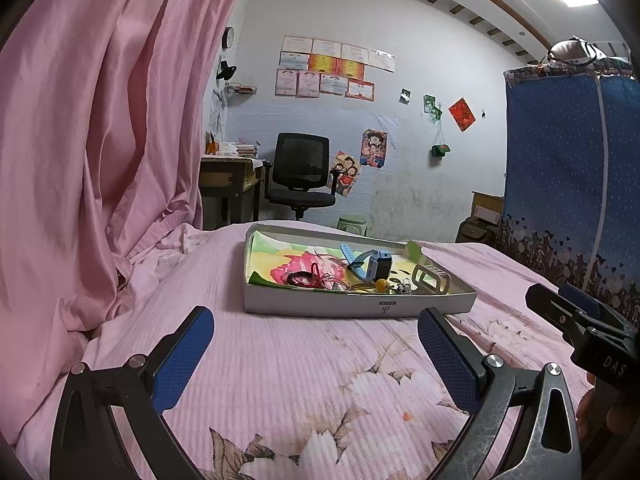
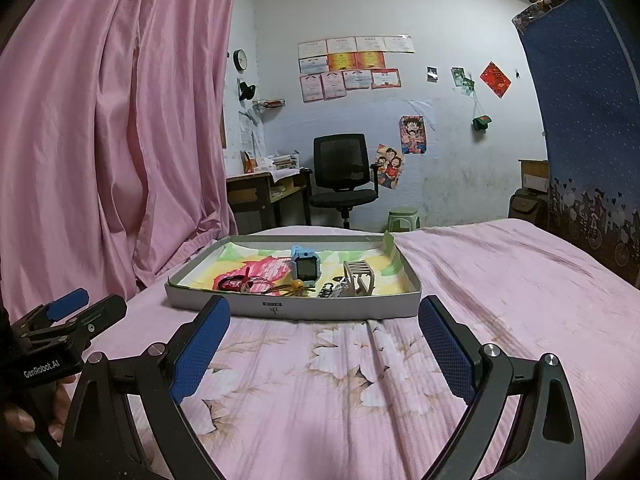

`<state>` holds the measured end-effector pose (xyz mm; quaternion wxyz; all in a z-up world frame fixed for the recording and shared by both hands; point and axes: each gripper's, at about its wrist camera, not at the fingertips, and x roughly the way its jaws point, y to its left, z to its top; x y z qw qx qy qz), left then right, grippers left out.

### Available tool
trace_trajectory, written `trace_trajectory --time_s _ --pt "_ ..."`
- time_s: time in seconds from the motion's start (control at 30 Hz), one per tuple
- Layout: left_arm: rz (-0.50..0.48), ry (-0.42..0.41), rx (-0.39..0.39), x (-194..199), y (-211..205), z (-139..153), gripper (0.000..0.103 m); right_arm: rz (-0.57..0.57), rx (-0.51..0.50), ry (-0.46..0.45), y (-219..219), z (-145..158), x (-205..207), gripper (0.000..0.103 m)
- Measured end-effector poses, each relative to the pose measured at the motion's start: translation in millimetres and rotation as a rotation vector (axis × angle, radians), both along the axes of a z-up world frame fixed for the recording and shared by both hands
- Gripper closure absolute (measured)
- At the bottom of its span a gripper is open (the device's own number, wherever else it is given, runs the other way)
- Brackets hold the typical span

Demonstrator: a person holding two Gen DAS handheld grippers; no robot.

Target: Organize jewelry

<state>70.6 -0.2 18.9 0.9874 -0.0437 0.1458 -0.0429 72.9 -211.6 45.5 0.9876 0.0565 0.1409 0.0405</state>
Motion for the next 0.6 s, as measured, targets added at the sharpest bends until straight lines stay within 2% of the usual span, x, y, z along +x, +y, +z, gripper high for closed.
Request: trace_trajectory --time_s 0.6 --pt "0.000 -0.001 0.001 -1.1 -0.3 -0.1 0.000 0.000 0.001 0.000 -0.6 -0.4 0.1 0.010"
